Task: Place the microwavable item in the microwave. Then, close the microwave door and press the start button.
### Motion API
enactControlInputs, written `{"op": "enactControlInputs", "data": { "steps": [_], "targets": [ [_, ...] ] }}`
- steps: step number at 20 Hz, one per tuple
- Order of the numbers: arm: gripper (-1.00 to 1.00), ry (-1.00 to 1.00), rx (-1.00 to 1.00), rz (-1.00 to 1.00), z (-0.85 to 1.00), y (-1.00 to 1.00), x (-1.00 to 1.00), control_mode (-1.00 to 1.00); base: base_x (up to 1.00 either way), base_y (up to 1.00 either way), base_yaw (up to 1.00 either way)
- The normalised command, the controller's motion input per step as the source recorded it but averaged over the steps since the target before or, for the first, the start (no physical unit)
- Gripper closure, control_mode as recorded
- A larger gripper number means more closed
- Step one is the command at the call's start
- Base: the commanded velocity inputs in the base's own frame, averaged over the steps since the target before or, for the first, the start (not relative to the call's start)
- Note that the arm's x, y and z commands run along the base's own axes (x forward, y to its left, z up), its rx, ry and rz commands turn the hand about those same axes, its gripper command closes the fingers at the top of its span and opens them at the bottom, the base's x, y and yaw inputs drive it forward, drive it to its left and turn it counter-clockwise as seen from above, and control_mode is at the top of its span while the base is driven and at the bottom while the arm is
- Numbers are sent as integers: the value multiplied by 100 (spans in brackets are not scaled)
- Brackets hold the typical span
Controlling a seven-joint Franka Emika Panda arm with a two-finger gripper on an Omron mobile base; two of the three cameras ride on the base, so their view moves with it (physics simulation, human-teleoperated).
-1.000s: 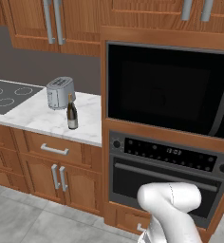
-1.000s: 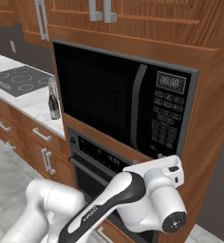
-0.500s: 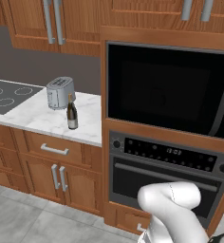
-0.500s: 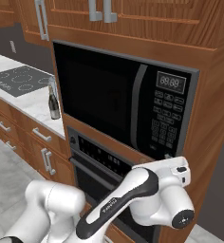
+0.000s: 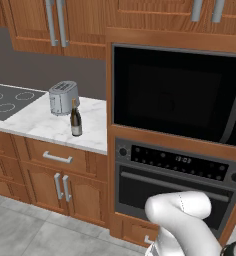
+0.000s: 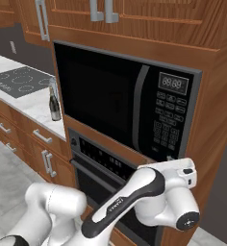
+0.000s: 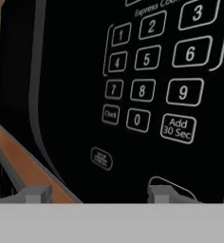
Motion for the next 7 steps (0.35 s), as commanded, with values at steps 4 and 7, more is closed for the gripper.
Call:
{"op": "enactControlInputs", "data": {
  "steps": [4,7],
  "targets": [
    [-100,0,4,0,-21,-4,24,-100,0,0,0],
    [-100,0,4,0,-16,-1,22,-100,0,0,0]
  ]
}}
